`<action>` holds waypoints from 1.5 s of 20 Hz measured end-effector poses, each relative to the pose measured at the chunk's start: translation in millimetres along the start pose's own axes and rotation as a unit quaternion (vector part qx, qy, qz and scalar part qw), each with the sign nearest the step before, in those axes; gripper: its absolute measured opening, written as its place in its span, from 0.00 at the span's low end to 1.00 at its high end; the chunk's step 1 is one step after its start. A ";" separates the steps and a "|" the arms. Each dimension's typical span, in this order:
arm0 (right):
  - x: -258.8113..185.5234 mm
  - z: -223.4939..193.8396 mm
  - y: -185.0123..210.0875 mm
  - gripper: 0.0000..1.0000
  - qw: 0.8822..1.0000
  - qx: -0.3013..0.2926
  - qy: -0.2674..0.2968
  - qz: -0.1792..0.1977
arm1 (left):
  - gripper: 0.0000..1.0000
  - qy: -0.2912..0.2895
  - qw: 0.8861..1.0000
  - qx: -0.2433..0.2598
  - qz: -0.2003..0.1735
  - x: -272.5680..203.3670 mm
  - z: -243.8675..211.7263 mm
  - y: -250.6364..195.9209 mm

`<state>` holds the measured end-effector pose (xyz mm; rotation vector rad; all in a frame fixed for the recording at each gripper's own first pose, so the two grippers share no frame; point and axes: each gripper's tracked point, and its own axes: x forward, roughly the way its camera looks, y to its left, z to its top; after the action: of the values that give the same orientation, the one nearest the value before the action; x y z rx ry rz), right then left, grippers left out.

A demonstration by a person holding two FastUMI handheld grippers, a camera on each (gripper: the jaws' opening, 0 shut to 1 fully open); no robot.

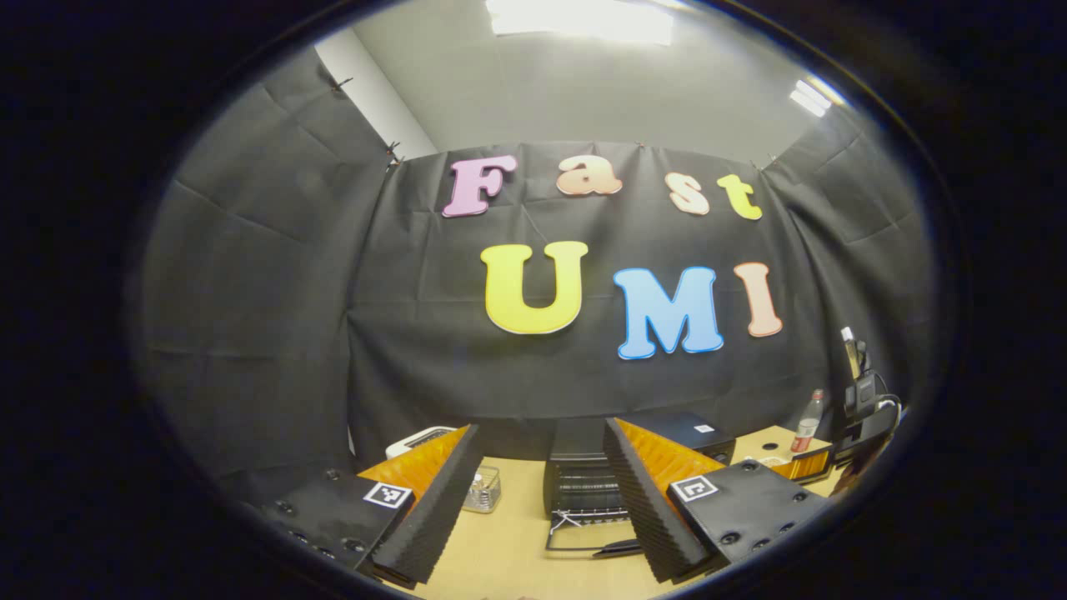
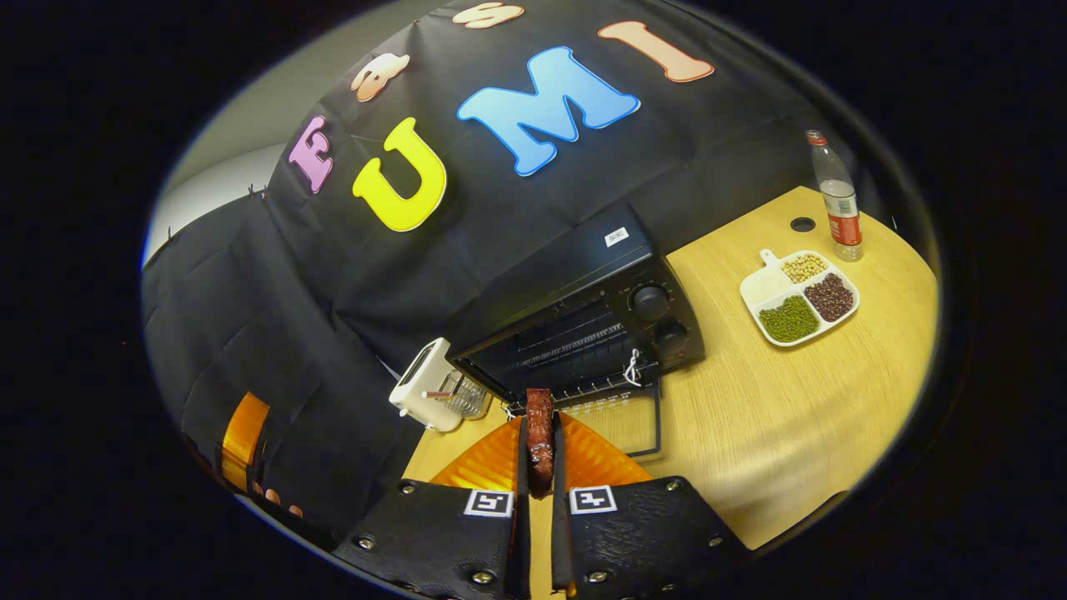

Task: Open the electric oven with the left hand, put the food in, and close the electric oven.

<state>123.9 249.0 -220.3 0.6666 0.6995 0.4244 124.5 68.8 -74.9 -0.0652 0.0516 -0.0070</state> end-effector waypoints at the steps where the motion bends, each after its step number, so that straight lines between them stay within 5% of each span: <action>1: 10.3 1.4 2.0 0.10 1.000 -0.001 -0.004 0.000 | 0.97 0.001 1.000 -0.001 0.003 3.2 -2.4 7.3; 15: 148.9 12.2 2.2 0.10 0.999 0.013 -0.037 -0.005 | 1.00 0.040 0.998 0.021 0.037 38.1 -39.7 76.2; 24: 186.9 12.8 -8.4 0.10 0.999 0.029 -0.045 0.003 | 1.00 0.056 0.996 0.040 0.057 51.3 -49.3 97.8; 30: 197.3 14.4 -40.6 0.24 0.997 0.030 -0.043 -0.055 | 1.00 0.053 0.996 0.045 0.055 57.7 -49.3 94.0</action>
<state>276.9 324.9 -328.2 0.6948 0.6652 0.2732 180.1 158.9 -133.1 0.0277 0.1614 0.0971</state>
